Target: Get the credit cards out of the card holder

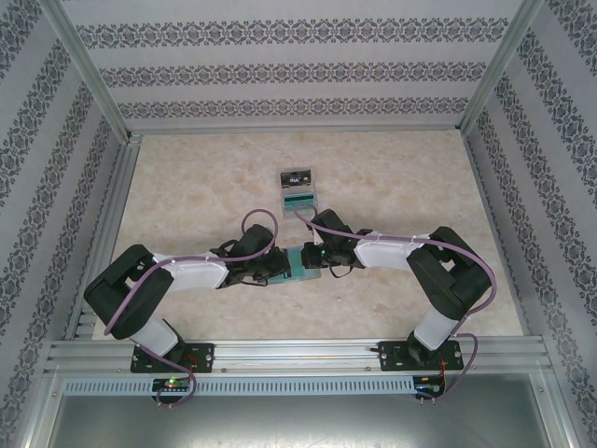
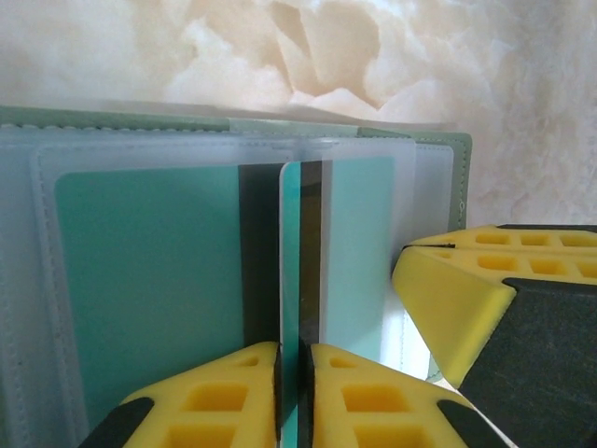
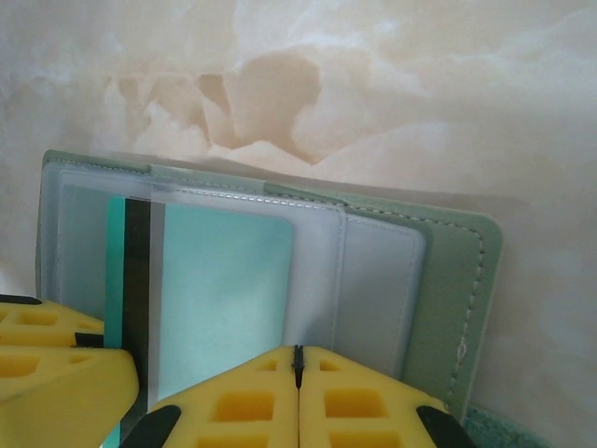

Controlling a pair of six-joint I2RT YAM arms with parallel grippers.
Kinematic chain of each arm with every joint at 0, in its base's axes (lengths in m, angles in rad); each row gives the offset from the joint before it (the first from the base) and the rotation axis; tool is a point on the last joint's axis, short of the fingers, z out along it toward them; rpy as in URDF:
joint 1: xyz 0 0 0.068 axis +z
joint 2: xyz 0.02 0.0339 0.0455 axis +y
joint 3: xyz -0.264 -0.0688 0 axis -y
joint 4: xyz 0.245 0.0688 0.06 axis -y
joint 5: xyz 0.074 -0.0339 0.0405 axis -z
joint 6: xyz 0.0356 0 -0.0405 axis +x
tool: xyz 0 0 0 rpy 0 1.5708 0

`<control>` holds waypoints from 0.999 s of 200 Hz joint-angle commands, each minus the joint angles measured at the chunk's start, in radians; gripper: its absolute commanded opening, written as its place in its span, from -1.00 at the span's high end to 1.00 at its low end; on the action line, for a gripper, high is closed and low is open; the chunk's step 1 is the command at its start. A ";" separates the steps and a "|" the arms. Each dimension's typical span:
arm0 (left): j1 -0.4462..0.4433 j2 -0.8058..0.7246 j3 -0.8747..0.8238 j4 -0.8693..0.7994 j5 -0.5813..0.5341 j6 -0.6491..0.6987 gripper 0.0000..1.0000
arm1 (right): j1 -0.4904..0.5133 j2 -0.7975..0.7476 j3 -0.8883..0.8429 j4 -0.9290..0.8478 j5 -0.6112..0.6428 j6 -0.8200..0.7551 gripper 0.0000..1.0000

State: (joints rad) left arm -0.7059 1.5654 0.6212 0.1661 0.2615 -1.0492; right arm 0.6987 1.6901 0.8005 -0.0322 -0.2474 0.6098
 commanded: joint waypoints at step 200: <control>0.057 -0.432 -0.138 -0.279 -0.097 0.084 1.00 | -0.014 -0.058 -0.051 -0.007 0.016 0.009 0.82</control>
State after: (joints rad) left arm -0.6590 1.1942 0.4656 0.0227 0.2138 -1.0313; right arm 0.6956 1.6798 0.7776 0.0036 -0.2504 0.6216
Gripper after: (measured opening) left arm 0.056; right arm 0.086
